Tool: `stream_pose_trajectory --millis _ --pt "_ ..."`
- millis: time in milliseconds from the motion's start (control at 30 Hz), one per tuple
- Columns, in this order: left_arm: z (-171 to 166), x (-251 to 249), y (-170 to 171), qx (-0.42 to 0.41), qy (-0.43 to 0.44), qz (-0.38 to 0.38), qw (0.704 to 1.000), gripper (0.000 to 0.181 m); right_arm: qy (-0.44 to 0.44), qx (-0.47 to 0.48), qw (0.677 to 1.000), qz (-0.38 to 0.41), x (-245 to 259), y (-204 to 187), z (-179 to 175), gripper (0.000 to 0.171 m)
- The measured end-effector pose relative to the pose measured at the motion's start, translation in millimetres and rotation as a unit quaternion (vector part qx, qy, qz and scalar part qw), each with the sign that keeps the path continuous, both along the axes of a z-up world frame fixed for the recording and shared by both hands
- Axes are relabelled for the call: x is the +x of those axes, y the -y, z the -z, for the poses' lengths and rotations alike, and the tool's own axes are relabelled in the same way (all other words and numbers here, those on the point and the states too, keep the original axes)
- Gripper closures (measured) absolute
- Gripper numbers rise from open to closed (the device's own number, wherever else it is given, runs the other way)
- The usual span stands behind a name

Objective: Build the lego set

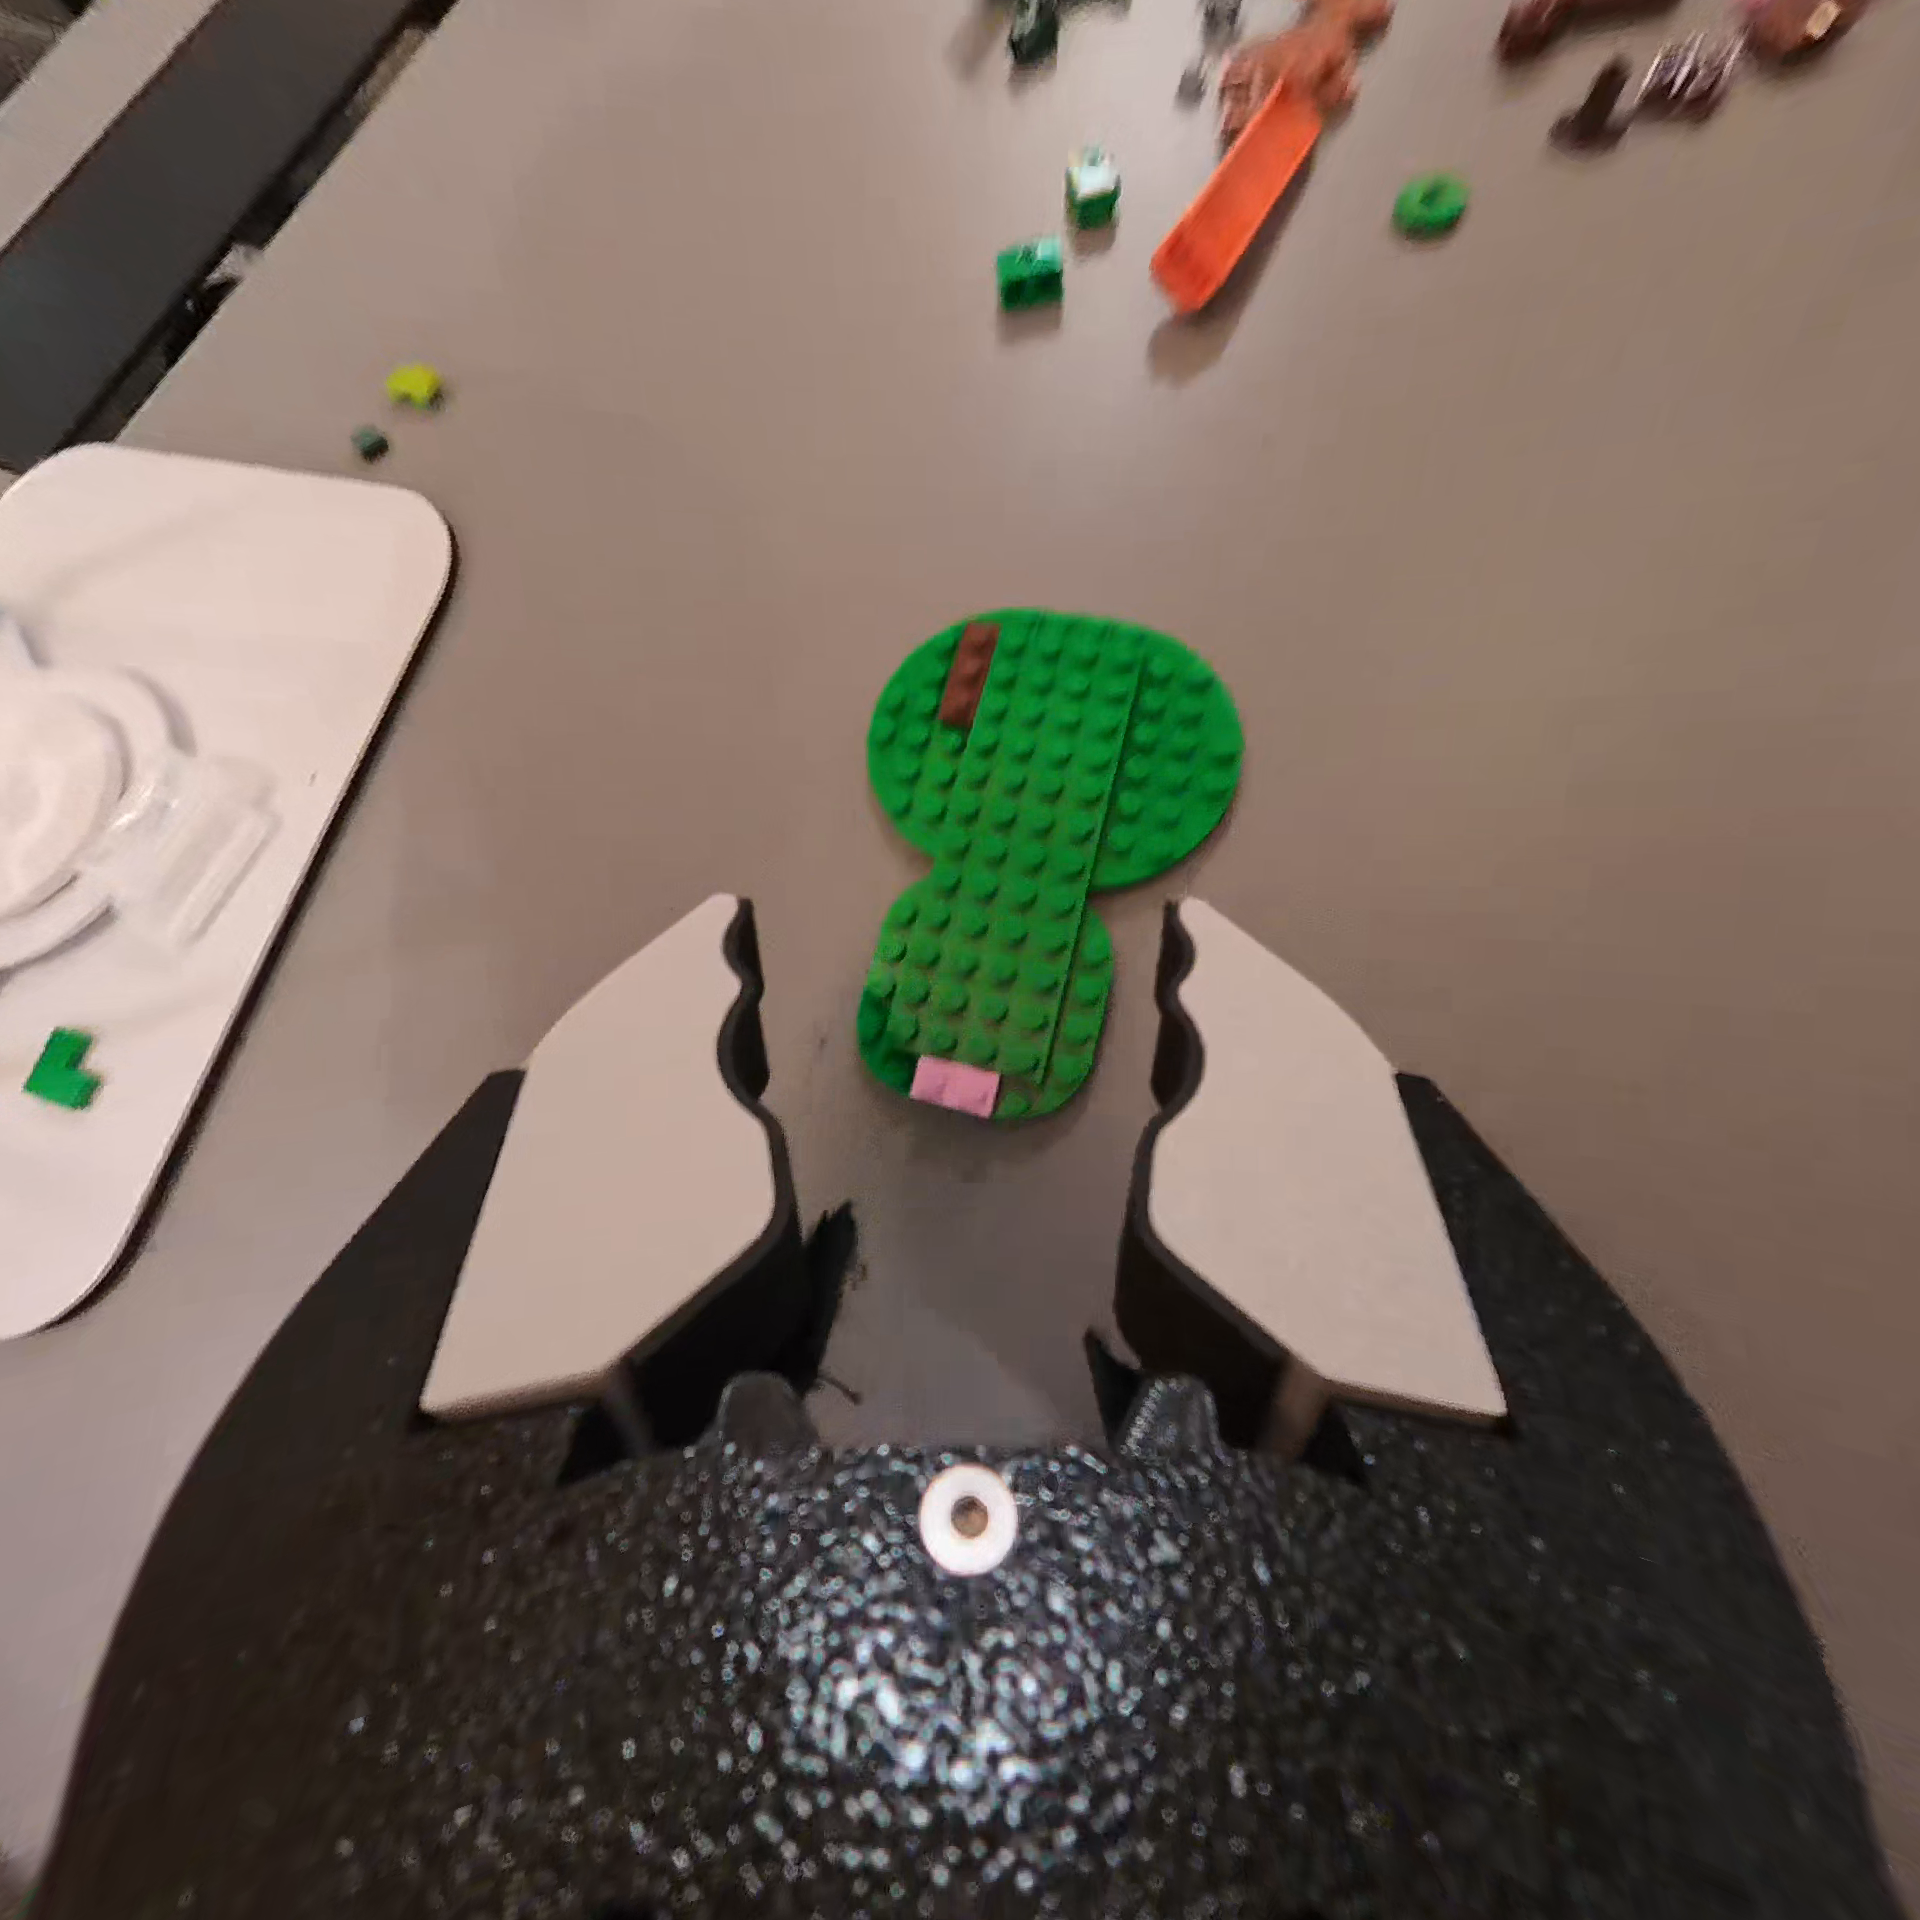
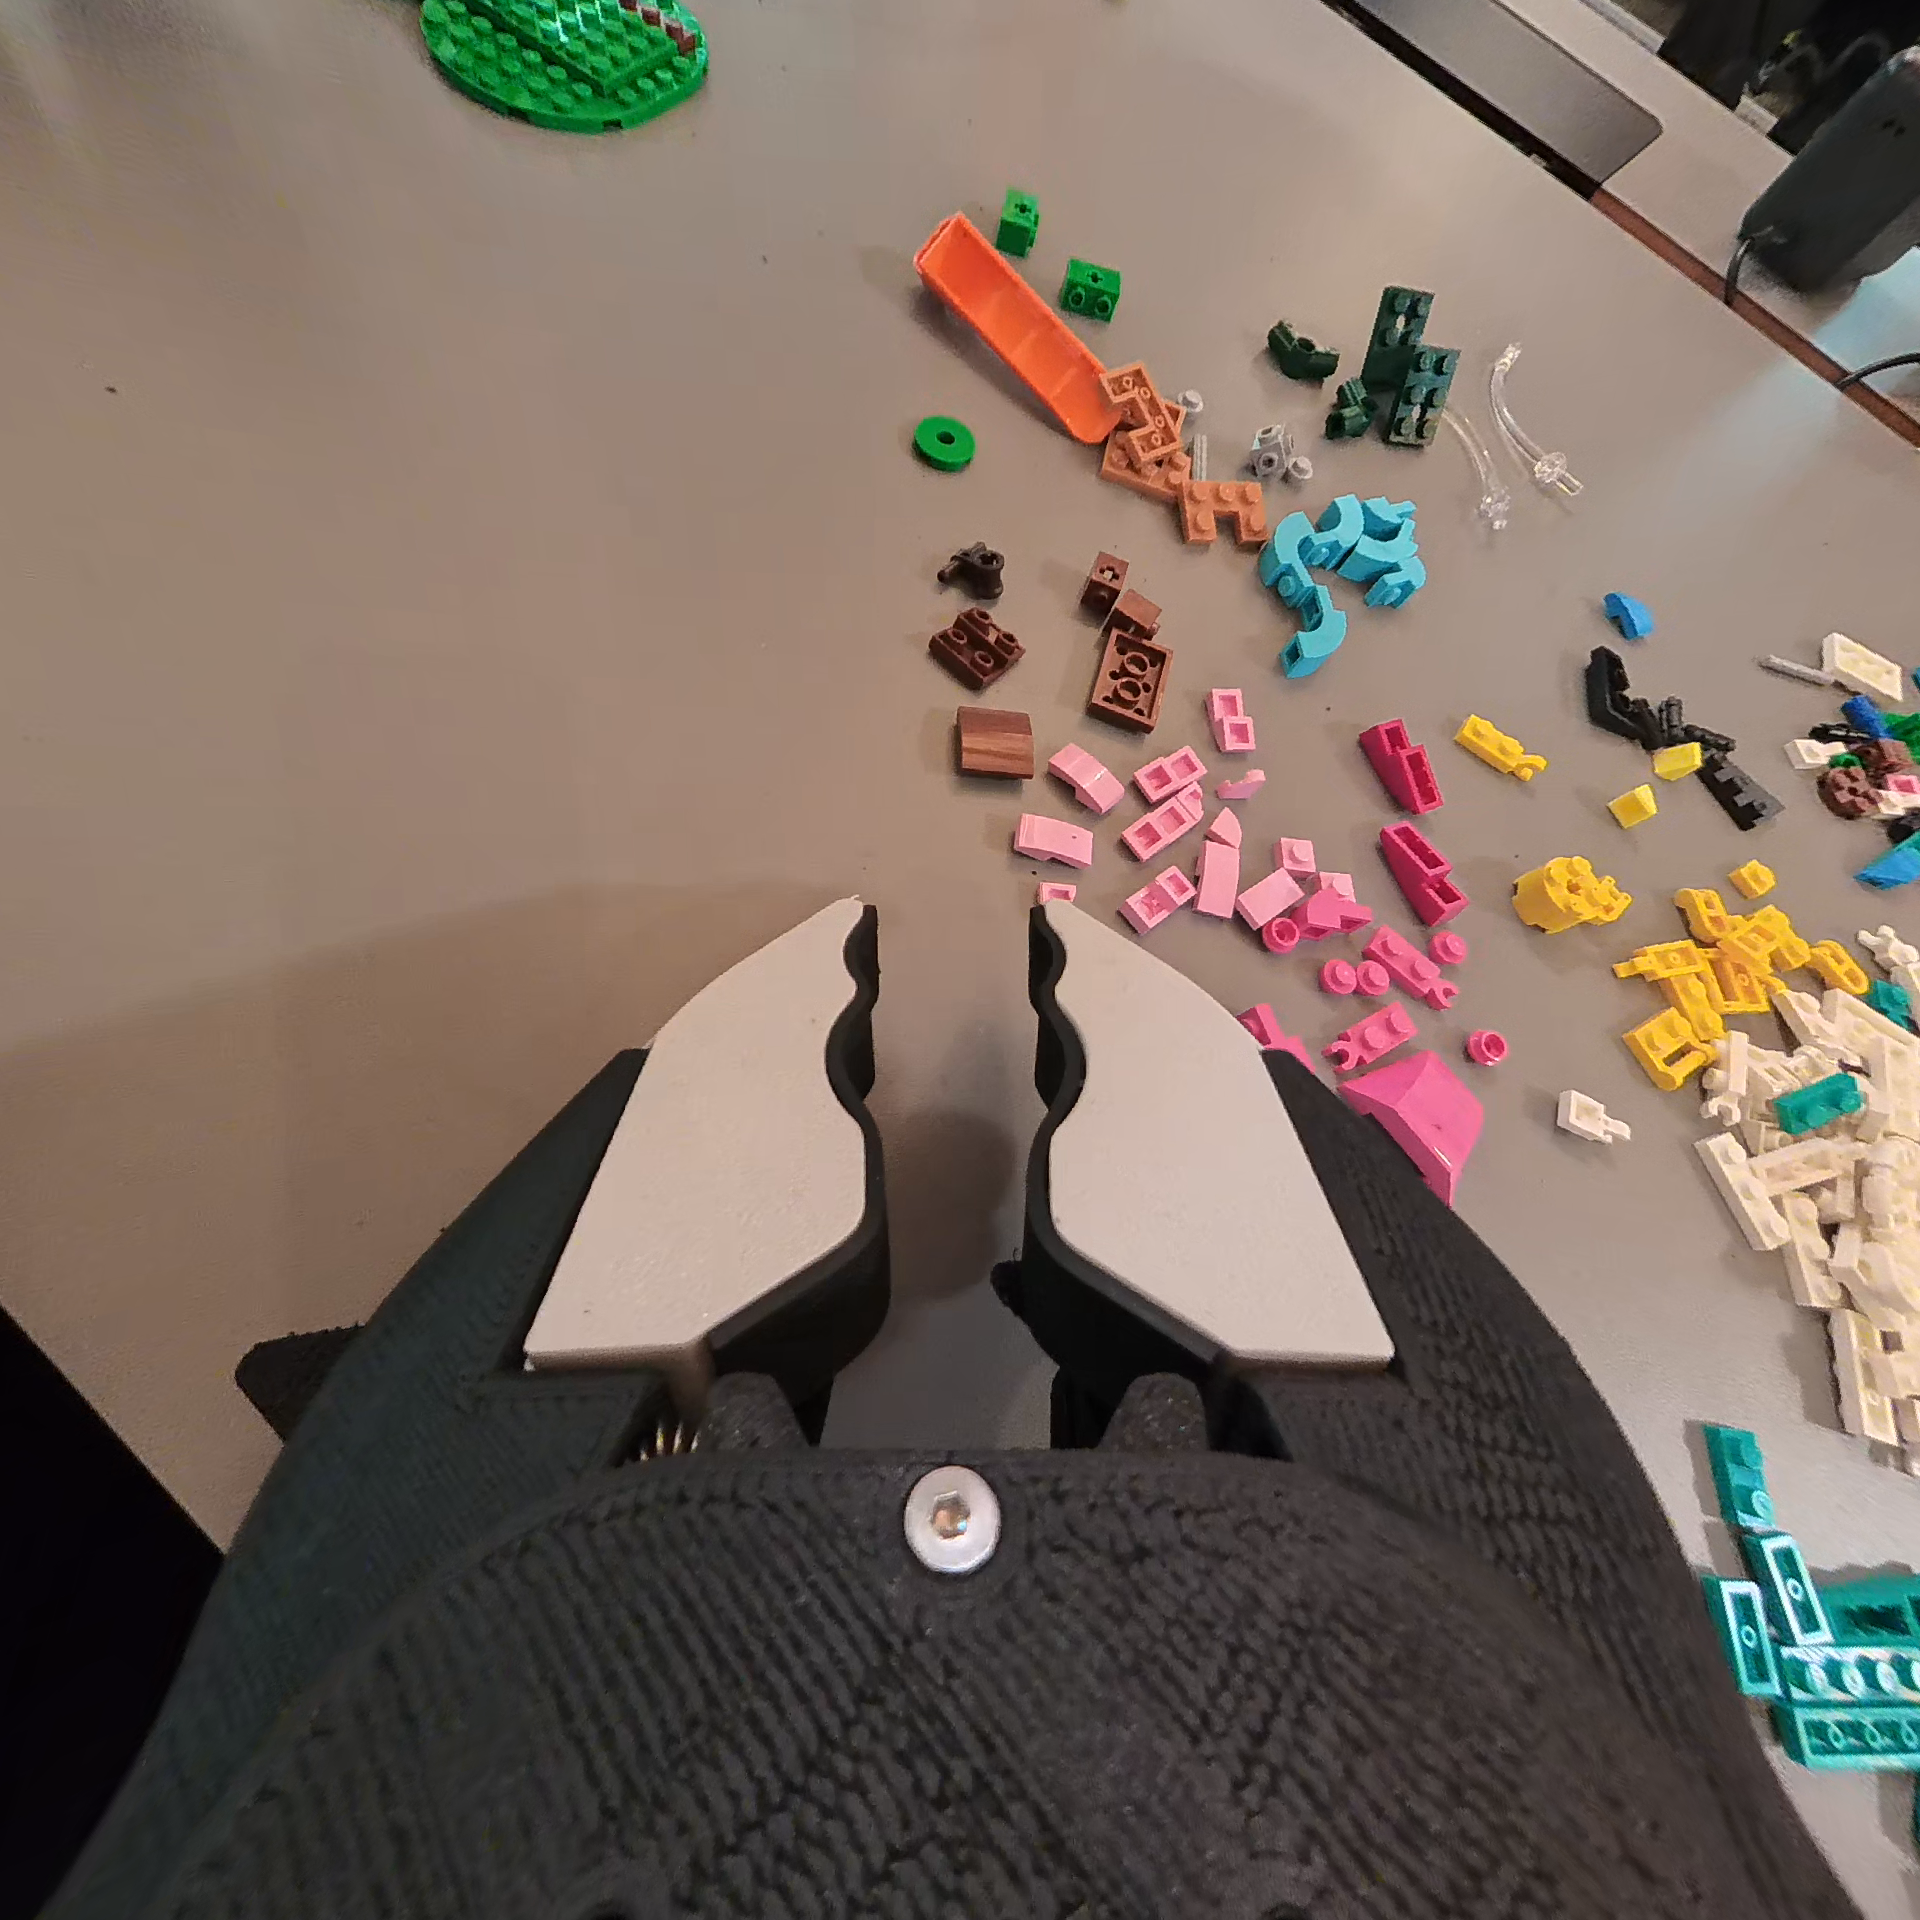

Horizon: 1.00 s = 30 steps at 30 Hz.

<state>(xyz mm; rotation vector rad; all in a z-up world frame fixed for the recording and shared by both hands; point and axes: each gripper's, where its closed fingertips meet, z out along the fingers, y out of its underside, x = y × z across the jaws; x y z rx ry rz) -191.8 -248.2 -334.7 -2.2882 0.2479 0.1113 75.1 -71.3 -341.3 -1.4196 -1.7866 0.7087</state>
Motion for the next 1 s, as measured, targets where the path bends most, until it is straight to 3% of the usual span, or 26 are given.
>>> stream_pose_trajectory --millis 67,167,333,433,700,800,1000 --pt "8 -6 8 -0.027 -0.029 -0.001 0.999 0.118 0.0 -0.001 1.0 0.001 0 0 0 0.145" --pt "16 -7 23 -0.057 -0.028 0.015 0.998 0.119 0.001 -0.001 1.0 0.001 0 0 0 0.145" --pt "6 -7 23 -0.008 0.032 0.013 0.999 0.118 0.001 -0.002 1.0 0.001 0 0 0 0.145" --pt "4 -11 19 0.0 0.02 -0.001 1.0 0.107 0.001 -0.003 1.0 0.001 0 0 0 0.145" --pt "11 -4 11 -0.004 0.037 0.004 0.999 0.102 0.001 -0.004 1.0 0.001 0 -1 0 0.145" --pt "11 2 8 -0.002 0.083 0.007 0.996 0.1 0.001 -0.003 1.0 0.001 0 0 0 0.145" --pt "20 -8 10 -0.017 0.063 -0.01 0.998 0.119 0.001 -0.002 1.0 -0.002 0 0 0 0.145"
